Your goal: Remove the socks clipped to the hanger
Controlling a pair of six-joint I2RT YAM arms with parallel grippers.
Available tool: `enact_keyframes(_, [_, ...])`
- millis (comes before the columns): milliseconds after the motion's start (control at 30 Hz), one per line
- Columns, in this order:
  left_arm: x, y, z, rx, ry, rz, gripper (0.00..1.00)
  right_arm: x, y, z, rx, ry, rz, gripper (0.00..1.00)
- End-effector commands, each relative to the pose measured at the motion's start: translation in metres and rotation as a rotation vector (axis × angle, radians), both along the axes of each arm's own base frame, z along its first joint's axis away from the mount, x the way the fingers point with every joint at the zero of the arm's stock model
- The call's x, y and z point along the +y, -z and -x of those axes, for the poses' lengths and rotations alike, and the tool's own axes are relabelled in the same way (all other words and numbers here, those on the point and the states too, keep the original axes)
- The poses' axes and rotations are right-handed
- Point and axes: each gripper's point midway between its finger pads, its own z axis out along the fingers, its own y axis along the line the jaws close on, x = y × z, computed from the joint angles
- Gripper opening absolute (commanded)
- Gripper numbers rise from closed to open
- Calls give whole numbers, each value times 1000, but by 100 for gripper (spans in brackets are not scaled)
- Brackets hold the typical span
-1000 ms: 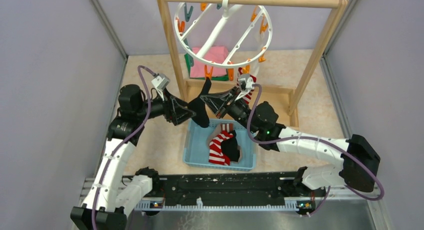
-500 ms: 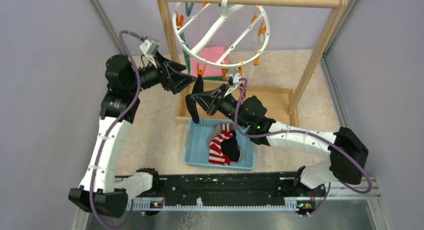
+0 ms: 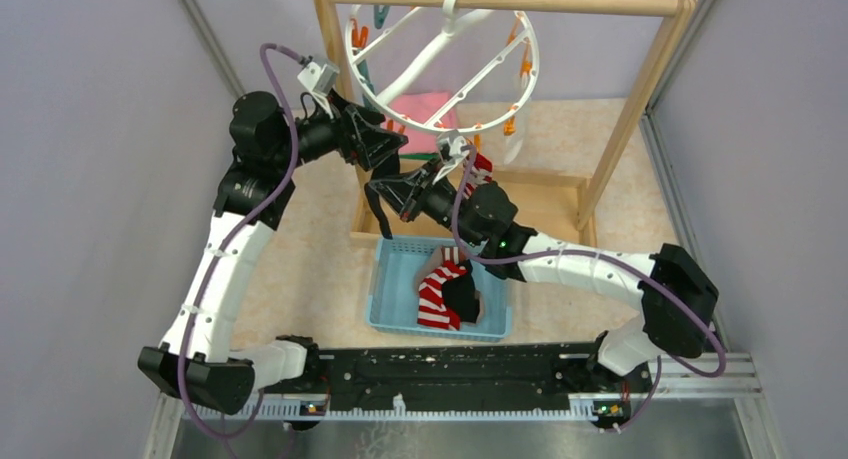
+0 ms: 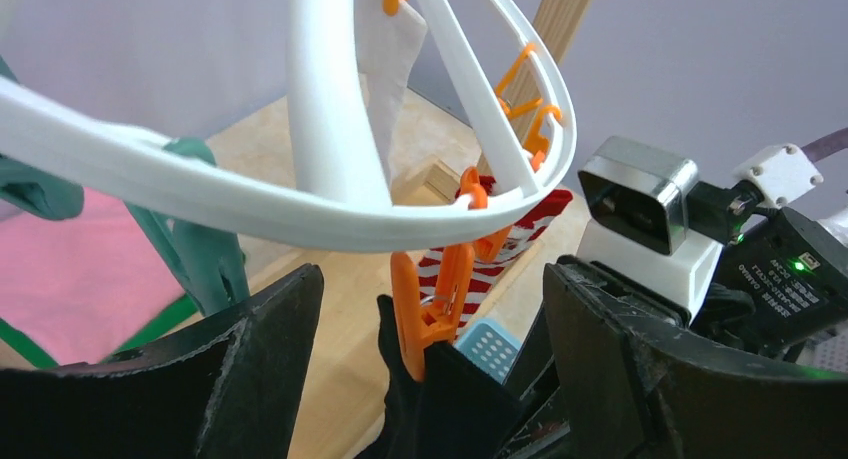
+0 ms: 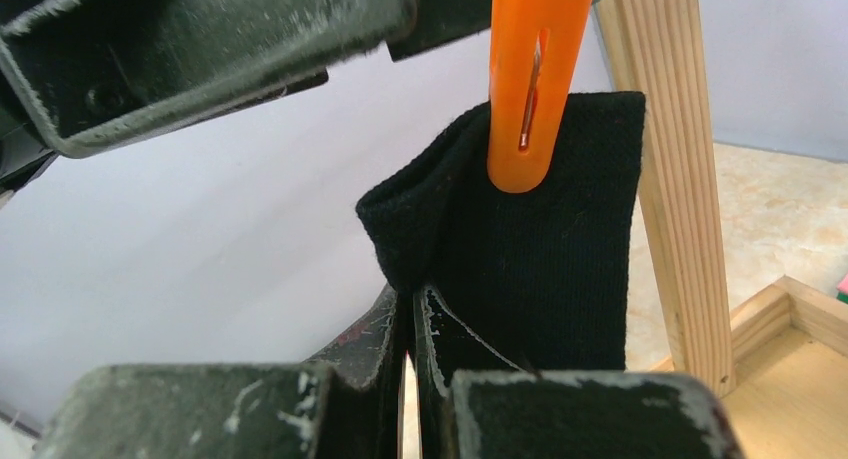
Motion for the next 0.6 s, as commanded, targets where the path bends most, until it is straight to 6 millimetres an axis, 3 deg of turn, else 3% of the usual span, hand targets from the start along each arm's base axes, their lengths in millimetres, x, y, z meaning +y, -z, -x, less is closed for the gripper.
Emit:
enact_keyframes(0, [2, -27, -8, -117, -61, -17, 85, 8, -18, -1, -24, -11, -31, 0])
enact_keyframes(367, [-4, 0, -16, -75, -78, -90, 75, 9, -18, -2, -25, -4, -33, 0])
enact_keyframes(567, [-5, -3, -22, -88, -113, -99, 62, 10, -18, -2, -24, -10, -38, 0])
